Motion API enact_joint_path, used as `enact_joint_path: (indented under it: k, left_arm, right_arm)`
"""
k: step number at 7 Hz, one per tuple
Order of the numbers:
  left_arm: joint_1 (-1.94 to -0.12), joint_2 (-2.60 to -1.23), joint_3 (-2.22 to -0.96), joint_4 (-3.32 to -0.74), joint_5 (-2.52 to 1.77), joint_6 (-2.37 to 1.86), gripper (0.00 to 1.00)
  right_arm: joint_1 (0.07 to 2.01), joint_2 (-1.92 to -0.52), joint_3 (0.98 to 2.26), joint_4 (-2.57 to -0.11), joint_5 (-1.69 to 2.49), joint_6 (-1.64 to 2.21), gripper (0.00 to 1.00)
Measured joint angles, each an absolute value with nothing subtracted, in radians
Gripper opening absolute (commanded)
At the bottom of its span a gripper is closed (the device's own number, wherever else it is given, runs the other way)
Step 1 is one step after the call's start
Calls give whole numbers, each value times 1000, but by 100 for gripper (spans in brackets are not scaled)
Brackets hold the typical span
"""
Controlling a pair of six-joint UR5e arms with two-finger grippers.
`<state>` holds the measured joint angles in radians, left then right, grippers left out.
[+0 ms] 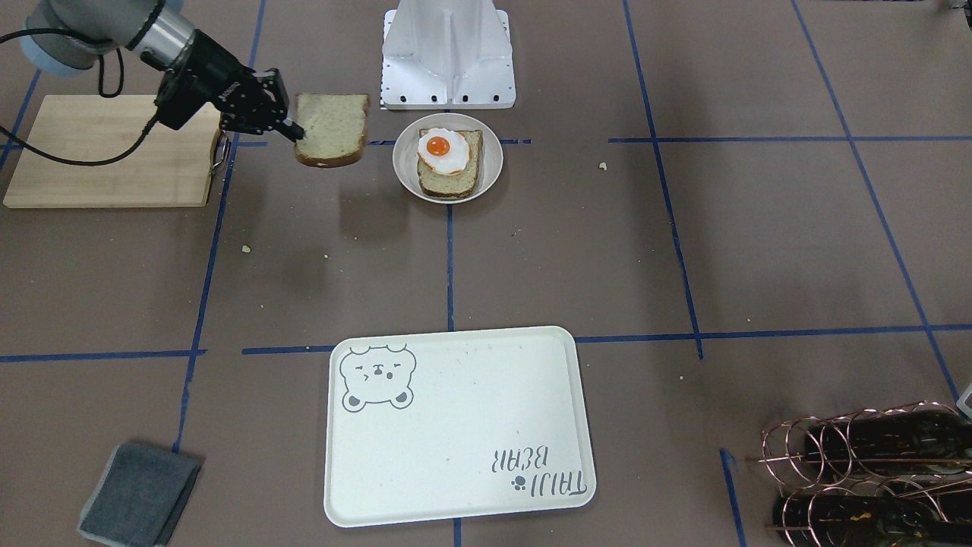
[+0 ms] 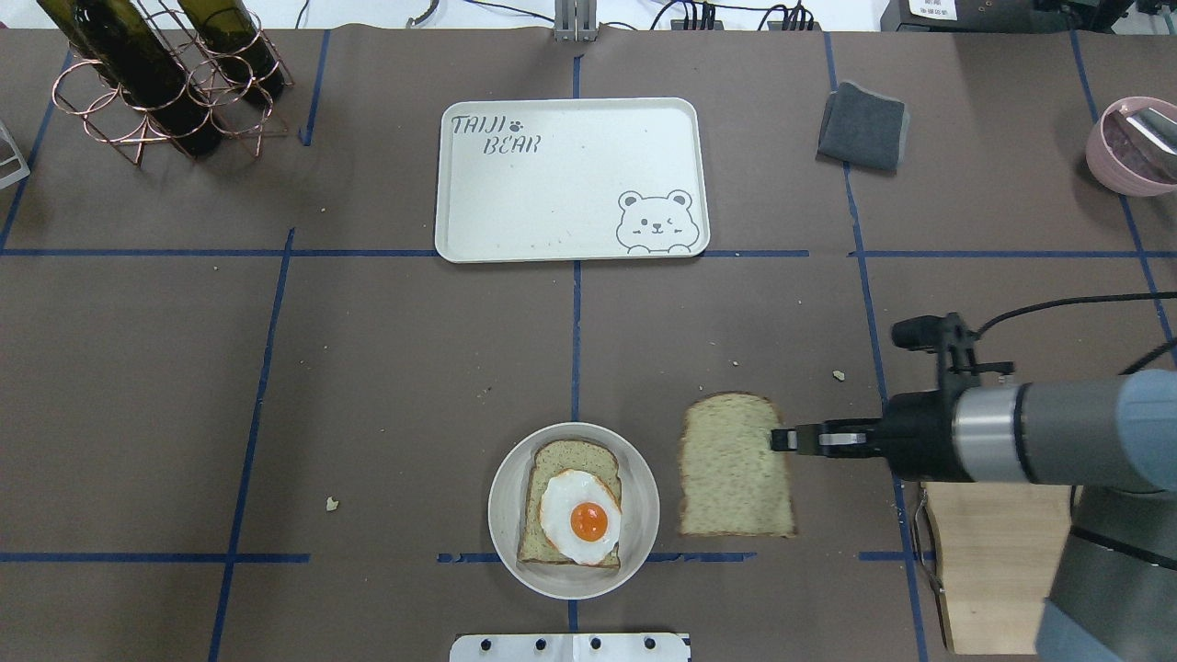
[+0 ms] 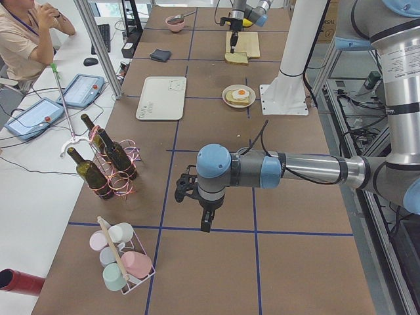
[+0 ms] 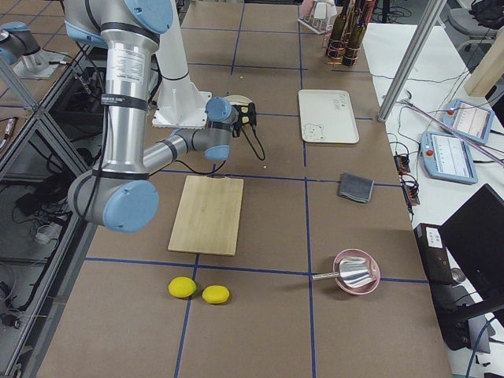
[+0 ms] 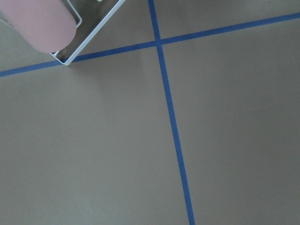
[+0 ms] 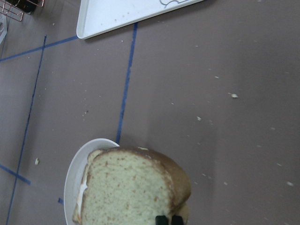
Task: Make sandwich and place on tray
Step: 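Carry the bread slice with the right gripper over the egg plate, then lay the bread slice on the egg and open the right gripper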
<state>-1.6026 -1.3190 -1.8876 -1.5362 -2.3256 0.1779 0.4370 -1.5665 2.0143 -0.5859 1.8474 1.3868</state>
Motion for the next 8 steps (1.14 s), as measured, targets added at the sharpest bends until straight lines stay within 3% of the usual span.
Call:
enact_joint_path:
  k: [3,6,7,8]
  left_arm:
    - [-1604,-1309,-1887,-1536,-2324,178,100]
    - [-1605,-1307,-1886,-1534,-2324,178,100]
    - [-1605,-1307,-1885,-1534,-2324,178,100]
    - [-1605,-1307,-1883,-1534,-2324,178,100]
  right_arm:
    - [279,-1277,1906,-791,1661,1405,0]
    - [246,-1240,1842,-806,1640,1405,3]
    - [242,-1251,1840,-810,1636,1405,98]
    - [242,-1259,1842,-827,1630,1405,100]
